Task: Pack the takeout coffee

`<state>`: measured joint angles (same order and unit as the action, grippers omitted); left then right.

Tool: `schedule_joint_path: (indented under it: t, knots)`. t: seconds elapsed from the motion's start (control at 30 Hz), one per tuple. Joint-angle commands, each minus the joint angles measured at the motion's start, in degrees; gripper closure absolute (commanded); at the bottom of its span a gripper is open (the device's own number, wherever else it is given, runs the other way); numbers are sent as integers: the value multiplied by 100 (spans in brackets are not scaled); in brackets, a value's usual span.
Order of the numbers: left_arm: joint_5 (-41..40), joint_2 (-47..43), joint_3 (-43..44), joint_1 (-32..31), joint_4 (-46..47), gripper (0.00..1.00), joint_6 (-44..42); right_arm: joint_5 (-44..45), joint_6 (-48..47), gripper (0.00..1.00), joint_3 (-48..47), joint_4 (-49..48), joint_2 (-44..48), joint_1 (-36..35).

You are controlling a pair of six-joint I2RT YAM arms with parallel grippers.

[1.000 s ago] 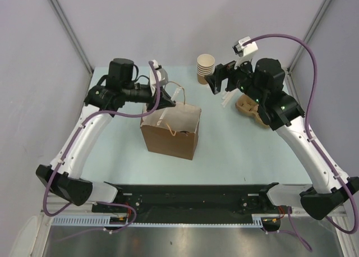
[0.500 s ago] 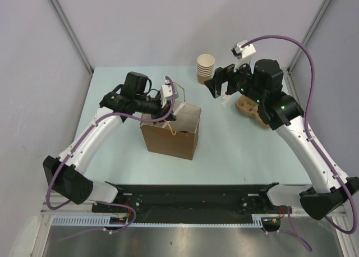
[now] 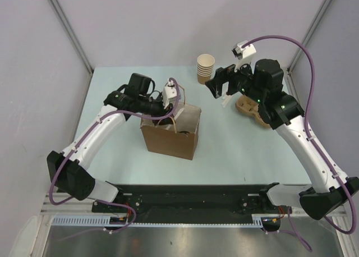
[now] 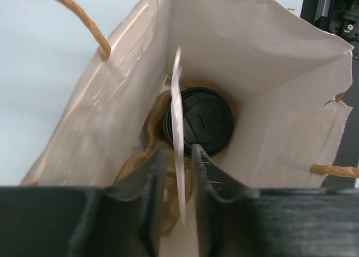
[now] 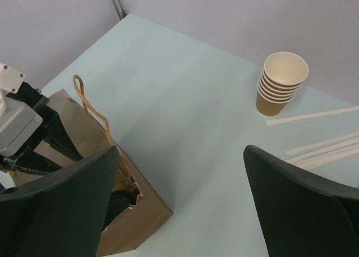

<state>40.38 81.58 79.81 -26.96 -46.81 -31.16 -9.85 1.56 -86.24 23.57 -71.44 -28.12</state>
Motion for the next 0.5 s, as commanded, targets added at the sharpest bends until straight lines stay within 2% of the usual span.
schedule_joint_path:
  t: [0.0,0.03,0.13,0.37,0.47]
  knots:
    - [-30,-11,289,-37,-267,62,-93,-105,28,0,-25,-90,-2,61]
    - [-74,-19,342,-29,-276,56,-75,-114,20,0,-25,-98,-10,61]
    - [-153,-20,649,-37,-346,52,39,-140,28,0,-25,-125,-28,70]
    - [-110,51,1553,-20,-470,50,250,-254,-7,0,-33,-230,-63,78]
    - [-101,51,1914,-2,-400,46,417,-342,-59,0,-33,-230,-81,87]
